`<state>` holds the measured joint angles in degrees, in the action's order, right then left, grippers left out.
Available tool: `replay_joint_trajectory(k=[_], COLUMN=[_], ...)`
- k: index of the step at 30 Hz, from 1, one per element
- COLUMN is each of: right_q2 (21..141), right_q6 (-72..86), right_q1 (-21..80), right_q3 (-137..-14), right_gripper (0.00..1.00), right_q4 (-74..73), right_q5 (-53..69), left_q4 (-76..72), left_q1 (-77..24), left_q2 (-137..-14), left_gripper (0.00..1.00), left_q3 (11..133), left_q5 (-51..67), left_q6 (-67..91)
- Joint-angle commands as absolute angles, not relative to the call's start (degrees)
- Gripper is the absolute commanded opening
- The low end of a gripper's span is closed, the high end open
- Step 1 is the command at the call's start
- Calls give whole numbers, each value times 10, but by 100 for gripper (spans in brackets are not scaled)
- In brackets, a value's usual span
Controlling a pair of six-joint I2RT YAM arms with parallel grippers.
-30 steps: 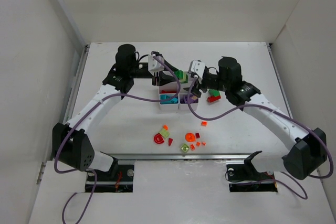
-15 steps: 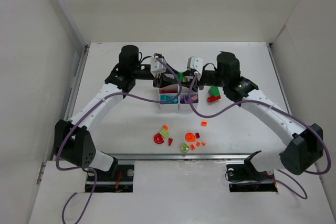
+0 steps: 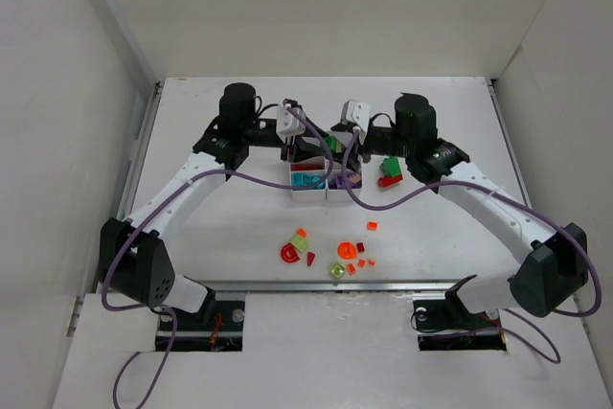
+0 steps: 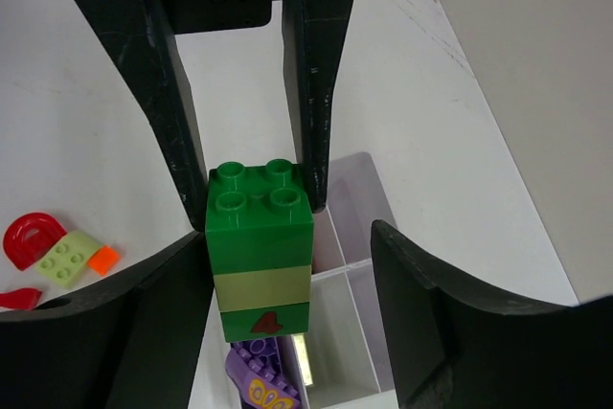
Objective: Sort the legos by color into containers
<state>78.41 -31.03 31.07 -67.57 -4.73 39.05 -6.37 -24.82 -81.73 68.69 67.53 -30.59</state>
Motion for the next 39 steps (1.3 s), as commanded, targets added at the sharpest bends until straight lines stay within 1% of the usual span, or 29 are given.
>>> replay_joint_trajectory(k=[1, 2, 3, 4, 6, 10, 16, 18, 19, 20, 23, 24, 27, 30, 31, 34, 35, 37, 38, 39], right_q2=[773, 773, 773, 773, 773, 773, 767, 761, 761, 761, 766, 766, 766, 766, 766, 772, 772, 777, 782, 782], right_q6=[-308, -308, -308, -308, -303, -303, -303, -303, -303, -303, -303, -303, -303, -303, -303, -303, -303, -303, -317, -317], right_q1=[306, 306, 306, 306, 306, 301, 295, 295, 295, 295, 295, 295, 295, 295, 295, 295, 295, 295, 290, 290], right_q3=[-675, -675, -675, -675, -675, -665, -659, -659, -659, -659, -681, -688, -699, -699, -699, -699, -704, -704, -704, -704], right_gripper=[69, 66, 59, 58, 58, 69, 69, 63, 57, 49, 49, 55, 57, 47, 37, 22, 14, 12, 8, 6], right_q4=[-15, -15, -15, -15, -15, -27, -40, -40, -40, -40, -46, -54, -62, -74, -74, -95, -95, -100, -110, -110], right_q5=[390, 390, 390, 385, 377, 369, 369, 375, 381, 381, 395, 395, 395, 395, 395, 405, 405, 418, 418, 427], left_q4=[-77, -77, -77, -77, -77, -77, -77, -77, -77, -77, -77, -77, -77, -83, -83, -83, -83, -83, -83, -83], left_q1=[-250, -250, -250, -250, -250, -250, -250, -250, -250, -250, -250, -250, -250, -250, -250, -250, -250, -250, -250, -250], left_q2=[-809, -809, -809, -809, -809, -809, -809, -809, -809, -809, -809, -809, -809, -809, -809, -809, -809, -809, -809, -809], left_gripper=[0, 0, 0, 0, 0, 0, 0, 0, 0, 0, 0, 0, 0, 0, 0, 0, 0, 0, 0, 0], left_q3=[719, 719, 719, 719, 719, 719, 719, 719, 719, 719, 713, 713, 708, 708, 708, 702, 702, 702, 702, 702], left_q5=[703, 703, 703, 703, 703, 698, 698, 698, 698, 698, 698, 698, 698, 698, 698, 698, 698, 698, 693, 687], left_q6=[-300, -300, -300, -300, -300, -300, -300, -300, -300, -300, -300, -294, -294, -288, -288, -288, -288, -288, -288, -288])
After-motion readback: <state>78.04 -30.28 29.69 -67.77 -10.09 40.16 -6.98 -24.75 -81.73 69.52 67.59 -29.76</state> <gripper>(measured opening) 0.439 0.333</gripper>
